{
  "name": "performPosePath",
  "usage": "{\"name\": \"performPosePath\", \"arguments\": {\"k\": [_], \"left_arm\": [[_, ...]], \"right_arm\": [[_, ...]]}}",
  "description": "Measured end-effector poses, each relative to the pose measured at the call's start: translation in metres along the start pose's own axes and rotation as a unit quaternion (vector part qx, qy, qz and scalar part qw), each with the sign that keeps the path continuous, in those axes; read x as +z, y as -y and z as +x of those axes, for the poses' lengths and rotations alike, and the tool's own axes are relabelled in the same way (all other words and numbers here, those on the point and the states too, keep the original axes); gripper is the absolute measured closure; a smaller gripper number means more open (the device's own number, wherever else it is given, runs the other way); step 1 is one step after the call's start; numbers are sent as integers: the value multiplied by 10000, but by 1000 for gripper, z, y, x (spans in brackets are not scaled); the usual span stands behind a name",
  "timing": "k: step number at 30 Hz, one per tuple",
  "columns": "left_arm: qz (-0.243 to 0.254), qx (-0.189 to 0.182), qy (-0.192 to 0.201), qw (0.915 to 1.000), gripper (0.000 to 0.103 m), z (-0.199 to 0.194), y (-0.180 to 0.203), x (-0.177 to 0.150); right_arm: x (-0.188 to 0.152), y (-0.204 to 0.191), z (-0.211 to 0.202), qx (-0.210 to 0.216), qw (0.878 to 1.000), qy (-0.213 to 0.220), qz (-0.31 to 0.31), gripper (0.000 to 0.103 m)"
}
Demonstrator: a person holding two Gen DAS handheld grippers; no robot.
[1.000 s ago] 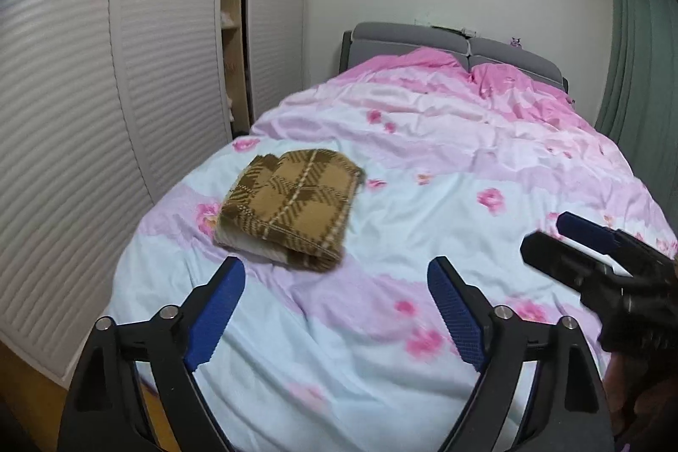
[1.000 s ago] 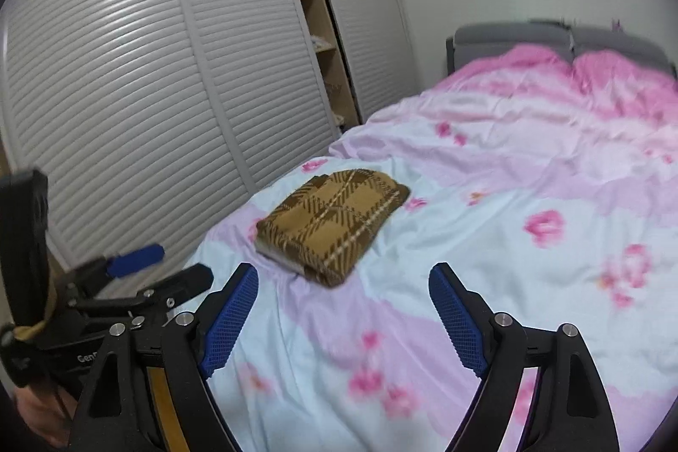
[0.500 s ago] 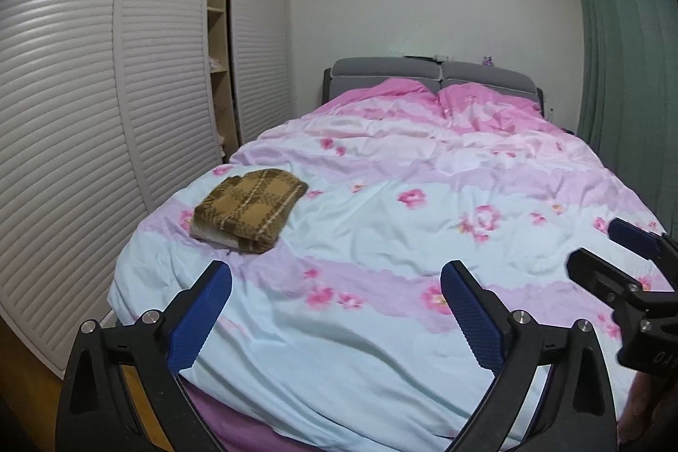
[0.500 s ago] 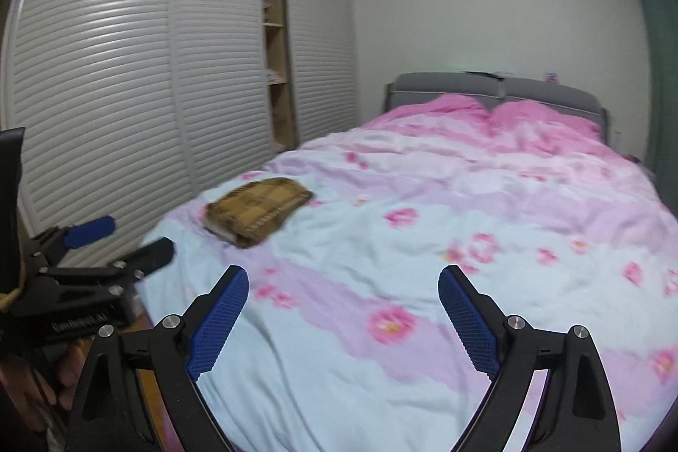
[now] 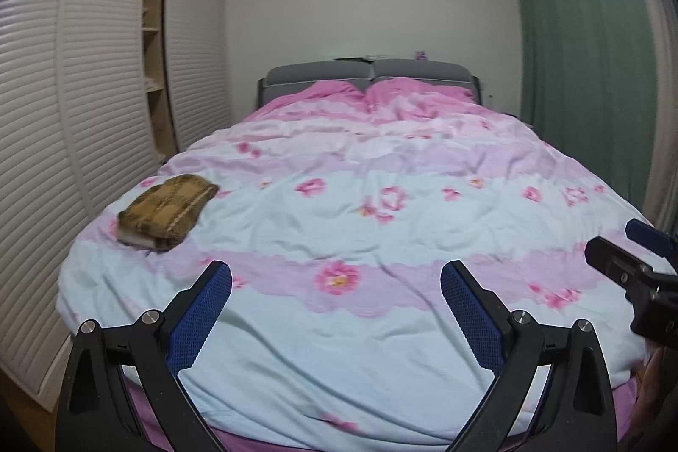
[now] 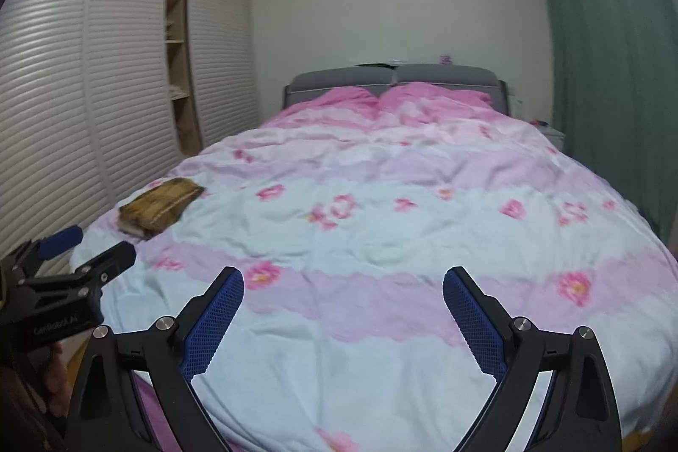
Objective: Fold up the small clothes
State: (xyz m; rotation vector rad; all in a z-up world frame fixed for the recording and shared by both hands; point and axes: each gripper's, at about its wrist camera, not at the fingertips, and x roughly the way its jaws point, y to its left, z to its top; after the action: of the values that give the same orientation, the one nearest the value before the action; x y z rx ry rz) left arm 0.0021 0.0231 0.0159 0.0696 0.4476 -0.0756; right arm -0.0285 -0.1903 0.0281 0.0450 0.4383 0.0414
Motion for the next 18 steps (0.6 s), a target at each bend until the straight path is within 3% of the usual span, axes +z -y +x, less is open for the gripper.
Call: {"name": "performPosePath", "arguments": {"k": [8, 18], "left_arm": [[97, -122, 112, 9998, 2, 2, 24, -13], [180, -72, 148, 9997, 2, 2, 33, -31]], "right_arm": [[-17, 34, -15, -376, 9992, 62, 142, 7], [-30, 41, -25, -622, 9978, 227, 67, 7]]}}
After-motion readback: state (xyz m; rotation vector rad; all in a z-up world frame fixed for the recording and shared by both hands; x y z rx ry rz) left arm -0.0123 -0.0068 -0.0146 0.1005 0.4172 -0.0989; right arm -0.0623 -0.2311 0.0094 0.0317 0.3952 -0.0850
